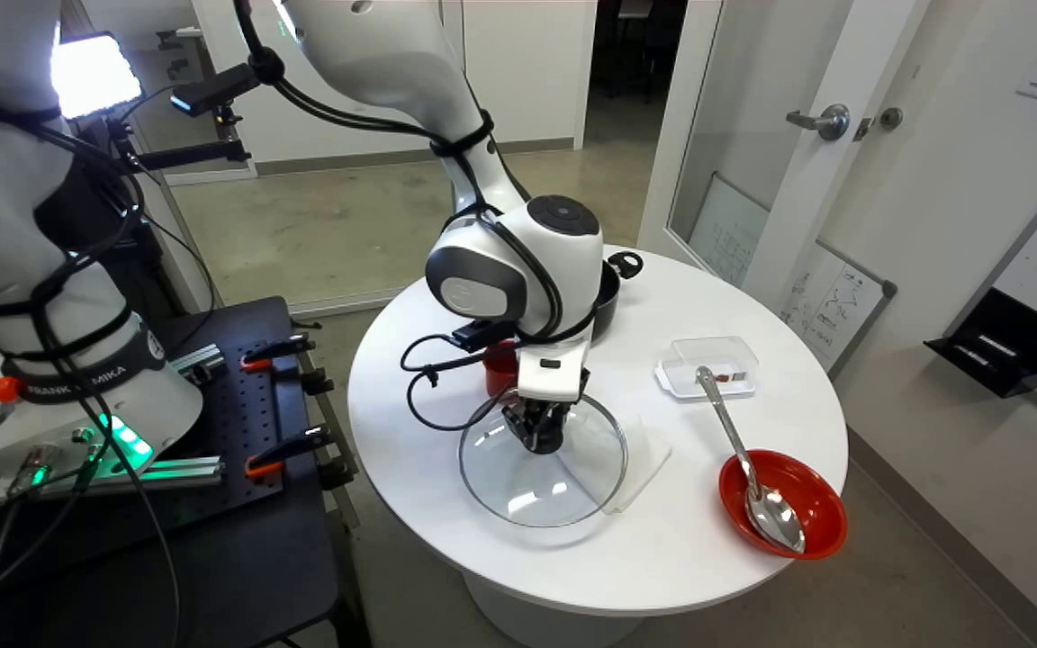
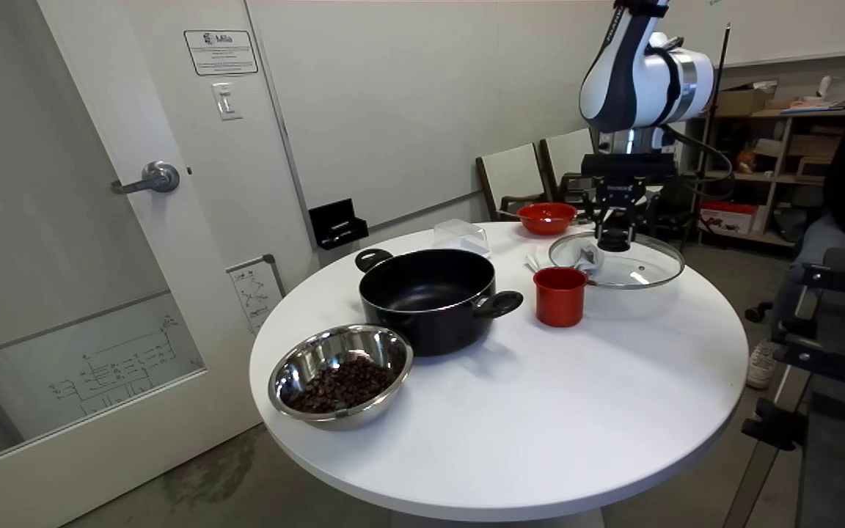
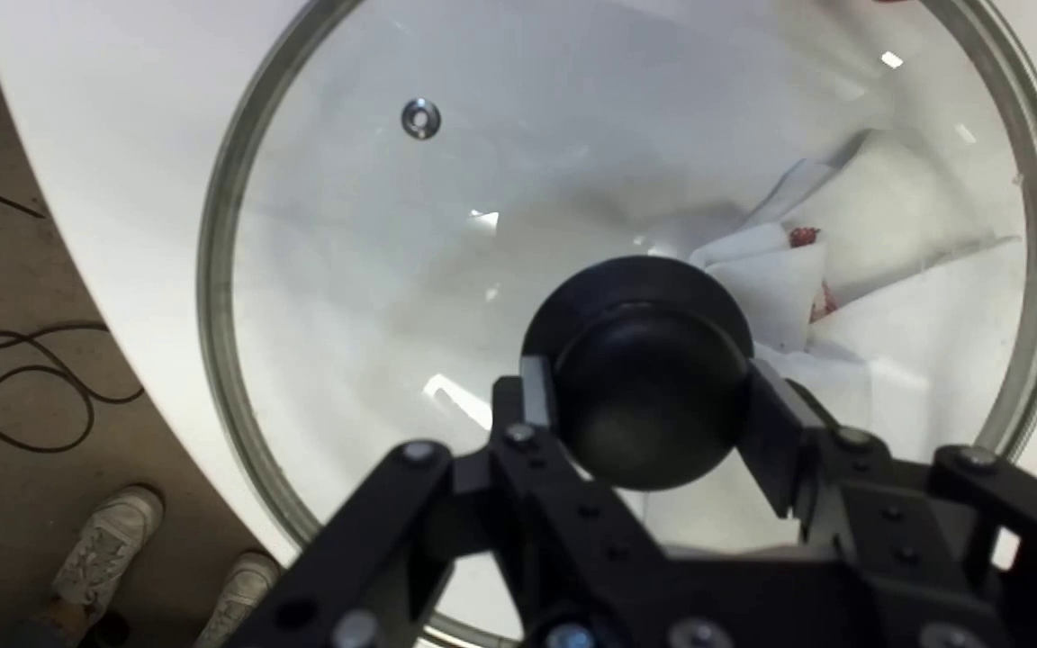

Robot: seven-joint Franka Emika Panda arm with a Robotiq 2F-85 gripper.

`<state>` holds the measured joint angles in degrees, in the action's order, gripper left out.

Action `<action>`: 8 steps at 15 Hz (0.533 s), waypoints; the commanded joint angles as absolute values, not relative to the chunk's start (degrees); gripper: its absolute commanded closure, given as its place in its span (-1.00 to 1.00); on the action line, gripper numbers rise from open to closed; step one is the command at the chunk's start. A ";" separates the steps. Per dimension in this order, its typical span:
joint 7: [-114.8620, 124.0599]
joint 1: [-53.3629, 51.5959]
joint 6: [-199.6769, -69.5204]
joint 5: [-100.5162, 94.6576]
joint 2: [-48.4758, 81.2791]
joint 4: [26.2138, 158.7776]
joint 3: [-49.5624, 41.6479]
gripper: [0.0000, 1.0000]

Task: Pick up the lid from the black pot and put it on the table.

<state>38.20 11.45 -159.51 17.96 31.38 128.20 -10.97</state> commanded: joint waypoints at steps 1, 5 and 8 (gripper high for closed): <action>34.93 12.83 -158.32 21.17 30.26 127.89 -9.49 -0.67; 34.06 12.79 -158.15 21.93 30.27 127.65 -9.53 -1.00; 32.40 12.95 -161.76 22.31 30.82 127.53 -9.22 -1.00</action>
